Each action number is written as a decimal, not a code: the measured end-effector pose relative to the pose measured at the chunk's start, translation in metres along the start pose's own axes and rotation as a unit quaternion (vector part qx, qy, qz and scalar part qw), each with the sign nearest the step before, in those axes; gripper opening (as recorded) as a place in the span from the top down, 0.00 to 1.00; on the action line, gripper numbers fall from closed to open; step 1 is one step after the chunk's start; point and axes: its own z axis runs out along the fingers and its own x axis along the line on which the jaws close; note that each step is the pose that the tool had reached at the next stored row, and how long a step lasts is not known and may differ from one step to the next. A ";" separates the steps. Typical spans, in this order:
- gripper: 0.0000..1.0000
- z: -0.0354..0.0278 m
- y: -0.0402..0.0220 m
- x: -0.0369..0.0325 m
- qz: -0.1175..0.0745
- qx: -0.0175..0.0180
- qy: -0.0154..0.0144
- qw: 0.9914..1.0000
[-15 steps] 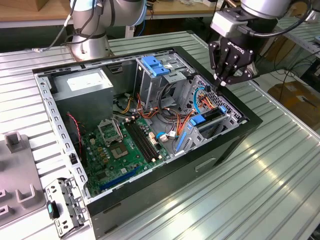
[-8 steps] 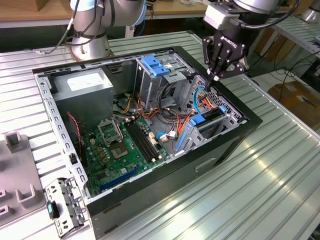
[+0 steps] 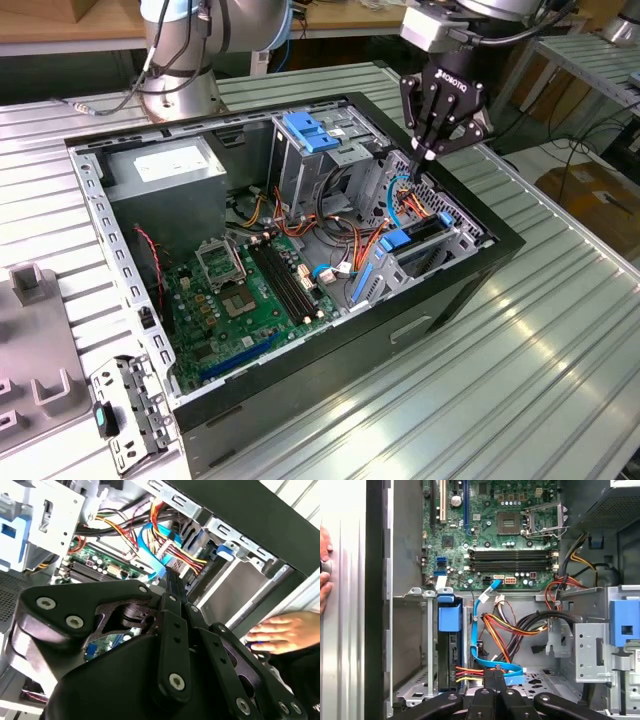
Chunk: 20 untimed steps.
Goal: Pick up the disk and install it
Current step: 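Insert the second disk wire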
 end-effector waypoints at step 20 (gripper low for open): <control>0.70 0.0011 -0.0021 -0.0154 0.002 0.000 0.033 0.999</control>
